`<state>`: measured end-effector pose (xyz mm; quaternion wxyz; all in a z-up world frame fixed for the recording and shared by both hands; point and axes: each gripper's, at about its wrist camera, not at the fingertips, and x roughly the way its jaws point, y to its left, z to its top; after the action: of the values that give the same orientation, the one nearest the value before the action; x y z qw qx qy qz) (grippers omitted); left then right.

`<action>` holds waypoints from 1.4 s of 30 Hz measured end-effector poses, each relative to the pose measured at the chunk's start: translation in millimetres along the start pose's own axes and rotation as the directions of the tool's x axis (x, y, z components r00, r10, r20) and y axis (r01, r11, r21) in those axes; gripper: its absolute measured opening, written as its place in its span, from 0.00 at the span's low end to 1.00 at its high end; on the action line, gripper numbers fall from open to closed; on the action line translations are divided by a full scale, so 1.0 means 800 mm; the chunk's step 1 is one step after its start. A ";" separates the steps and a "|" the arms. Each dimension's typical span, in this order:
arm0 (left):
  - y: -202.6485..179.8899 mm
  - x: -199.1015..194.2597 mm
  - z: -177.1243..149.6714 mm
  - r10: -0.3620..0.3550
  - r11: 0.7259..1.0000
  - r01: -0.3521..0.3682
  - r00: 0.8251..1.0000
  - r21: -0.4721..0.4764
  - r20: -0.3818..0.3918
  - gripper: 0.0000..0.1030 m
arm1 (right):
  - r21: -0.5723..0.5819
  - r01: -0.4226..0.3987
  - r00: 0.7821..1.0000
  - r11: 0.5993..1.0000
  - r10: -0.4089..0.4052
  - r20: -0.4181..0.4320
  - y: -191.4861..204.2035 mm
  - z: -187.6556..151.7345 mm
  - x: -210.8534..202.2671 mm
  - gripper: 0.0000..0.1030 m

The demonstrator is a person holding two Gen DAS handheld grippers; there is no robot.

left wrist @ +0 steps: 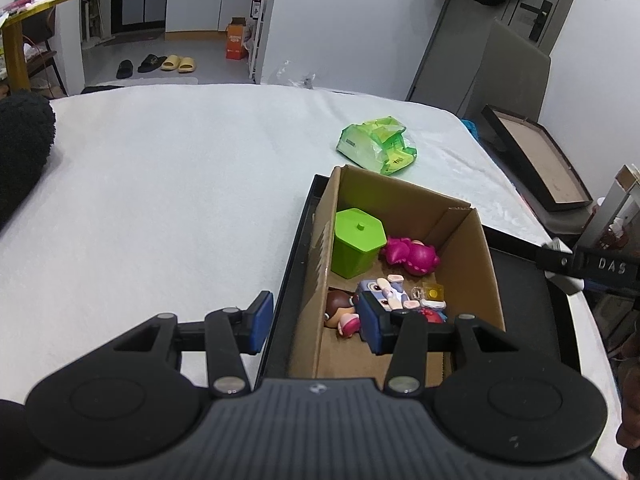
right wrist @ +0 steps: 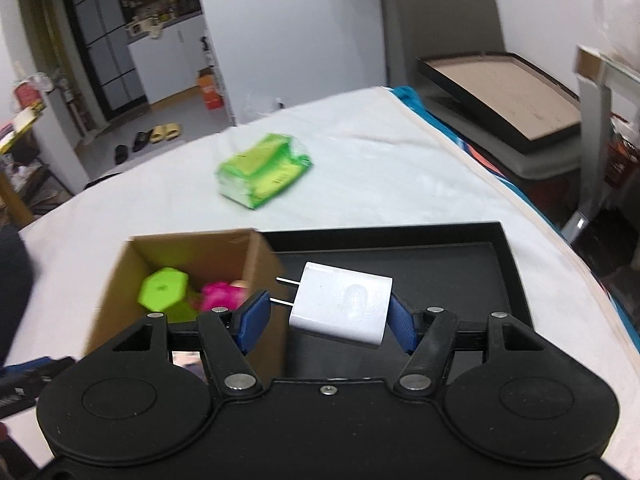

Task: Organize rigid objects
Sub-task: 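Carry the white charger over the box and drop it in with the right gripper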

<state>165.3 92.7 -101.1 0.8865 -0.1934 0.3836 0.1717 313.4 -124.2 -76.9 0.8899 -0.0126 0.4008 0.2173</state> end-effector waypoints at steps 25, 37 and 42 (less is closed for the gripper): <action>0.021 0.011 -0.002 -0.075 0.996 0.071 0.995 -0.045 -0.072 0.44 | -0.079 -0.103 0.979 0.992 0.086 -0.187 0.125 -0.010 0.011 0.61; 0.018 0.021 -0.007 -0.081 0.997 0.079 0.991 -0.023 -0.106 0.06 | -0.029 -0.094 0.975 0.995 0.086 -0.203 0.126 -0.019 0.019 0.62; 0.015 0.019 -0.008 -0.073 0.997 0.072 0.993 -0.006 -0.094 0.06 | -0.034 -0.095 0.980 0.995 0.087 -0.181 0.122 -0.018 0.002 0.62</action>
<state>165.8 102.1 -119.0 0.8729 -0.2163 0.4173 0.1307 264.8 -37.9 -73.0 0.8390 -0.0327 0.4745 0.2643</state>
